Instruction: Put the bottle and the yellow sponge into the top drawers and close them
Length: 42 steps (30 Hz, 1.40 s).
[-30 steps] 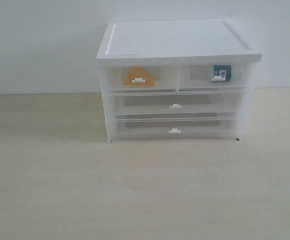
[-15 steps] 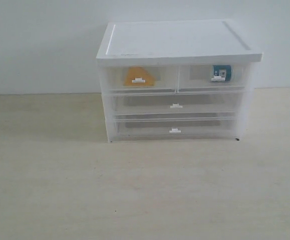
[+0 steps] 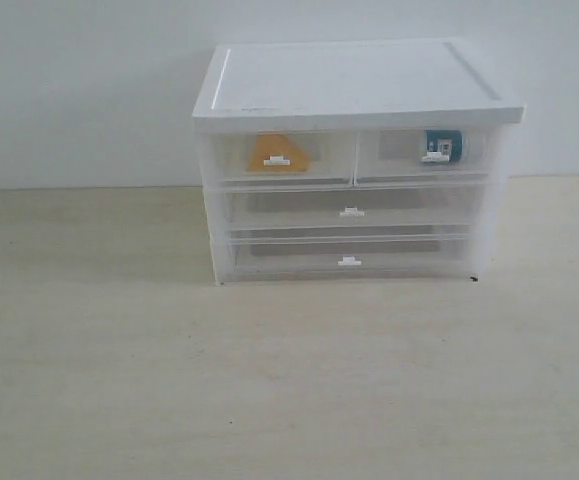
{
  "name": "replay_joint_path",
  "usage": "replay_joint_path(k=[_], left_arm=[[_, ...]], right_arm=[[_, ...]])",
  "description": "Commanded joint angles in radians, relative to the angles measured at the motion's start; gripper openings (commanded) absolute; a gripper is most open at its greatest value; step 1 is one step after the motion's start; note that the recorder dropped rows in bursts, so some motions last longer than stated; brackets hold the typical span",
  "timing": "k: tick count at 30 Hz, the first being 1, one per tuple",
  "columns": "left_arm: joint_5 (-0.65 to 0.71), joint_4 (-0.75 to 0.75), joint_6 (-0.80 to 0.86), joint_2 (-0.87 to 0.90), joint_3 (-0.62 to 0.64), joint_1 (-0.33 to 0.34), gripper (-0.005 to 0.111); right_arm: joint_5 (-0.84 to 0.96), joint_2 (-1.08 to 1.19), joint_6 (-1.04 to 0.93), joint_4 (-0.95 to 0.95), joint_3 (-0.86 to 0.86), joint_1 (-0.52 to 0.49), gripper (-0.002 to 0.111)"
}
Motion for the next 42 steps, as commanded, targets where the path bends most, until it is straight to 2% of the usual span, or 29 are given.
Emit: replay_joint_path(k=[1, 3, 25, 31, 38, 42], left_arm=[[0.059, -0.019, -0.01, -0.002, 0.004, 0.045, 0.004], [0.09, -0.019, -0.009, -0.002, 0.004, 0.05, 0.004], [0.084, -0.019, -0.009, -0.002, 0.004, 0.05, 0.004], [0.084, -0.019, -0.009, -0.002, 0.004, 0.05, 0.004], [0.084, -0.019, -0.009, -0.002, 0.004, 0.05, 0.004], [0.084, -0.019, -0.009, -0.002, 0.004, 0.05, 0.004]], right_arm=[[0.0, -0.007, -0.001, 0.0, -0.002, -0.003, 0.0], [0.0, -0.007, -0.001, 0.0, -0.002, -0.003, 0.0], [0.0, -0.007, -0.008, -0.003, -0.002, -0.003, 0.0], [0.121, -0.007, -0.01, -0.003, 0.01, -0.003, 0.0], [0.134, -0.007, -0.088, 0.019, 0.133, -0.003, 0.0], [0.154, -0.007, -0.205, 0.121, 0.213, -0.003, 0.0]])
